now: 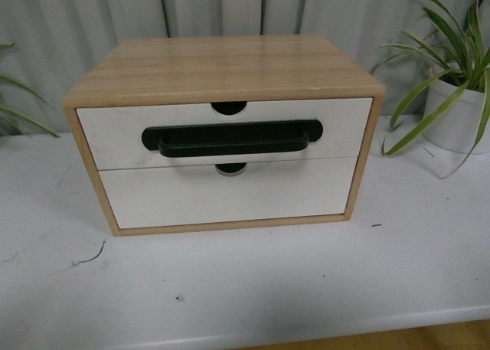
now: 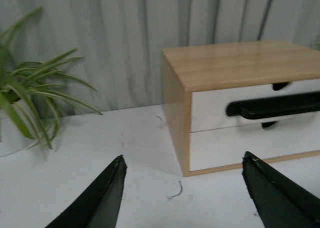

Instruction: Close drawer sideways

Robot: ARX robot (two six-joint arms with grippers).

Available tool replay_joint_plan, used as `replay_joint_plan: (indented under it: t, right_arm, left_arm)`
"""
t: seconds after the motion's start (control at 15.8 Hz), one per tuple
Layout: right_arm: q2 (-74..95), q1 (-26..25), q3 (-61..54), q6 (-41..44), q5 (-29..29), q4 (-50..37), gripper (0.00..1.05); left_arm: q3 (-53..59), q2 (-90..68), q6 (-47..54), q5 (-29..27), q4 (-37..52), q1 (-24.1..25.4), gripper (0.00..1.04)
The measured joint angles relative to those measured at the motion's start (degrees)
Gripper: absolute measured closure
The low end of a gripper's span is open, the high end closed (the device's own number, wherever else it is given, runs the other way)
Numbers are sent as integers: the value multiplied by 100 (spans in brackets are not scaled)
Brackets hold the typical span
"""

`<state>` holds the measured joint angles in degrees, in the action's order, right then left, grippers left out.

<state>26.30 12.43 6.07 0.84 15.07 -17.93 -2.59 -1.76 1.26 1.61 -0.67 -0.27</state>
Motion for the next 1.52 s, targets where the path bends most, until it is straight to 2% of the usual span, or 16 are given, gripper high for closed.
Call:
replay_joint_plan:
  t: [0.06,0.13,0.25,0.32,0.38,0.44,0.89,0.95,1.01,1.39,1.52]
  right_arm:
    - [-227,-181,-153,-2,-354,-122,36]
    - [-442,-372,-214,-2,-623,15,56]
    - [-758,-719,-313,-4,-1049,256,81]
    - [-918,-1191,-352,0,-1423,337,94]
    - [-1040,-1281,-387,-11,-1416,426,103]
    - [-1121,-1246,-494,-20,-1502,256,103]
    - [-1613,-1244,-540,-22,-1504,767,103]
    - [-1838,-1244,-533,-22,-1504,1093,103]
    - [-2516,-1244,-535,-22,-1506,1834,103]
    - [-2608,-1244,-535,-22,-1508,1816,101]
    - [-2608,-1244,-535,-24,-1508,1814,77]
  left_arm:
    - [-11,-31,-55,-170,57,15,45]
    - [114,79,-85,-164,81,35,65]
    - [190,127,-92,-166,33,26,90]
    - [190,125,-92,-151,39,26,103]
    - [190,125,-109,-166,39,26,103]
    - [190,125,-107,-164,48,26,103]
    - [190,125,-107,-166,46,26,103]
    - [190,125,-107,-164,46,26,103]
    - [190,125,-109,-168,46,26,103]
    - [190,125,-114,-164,48,26,103]
    - [190,125,-116,-164,48,26,80]
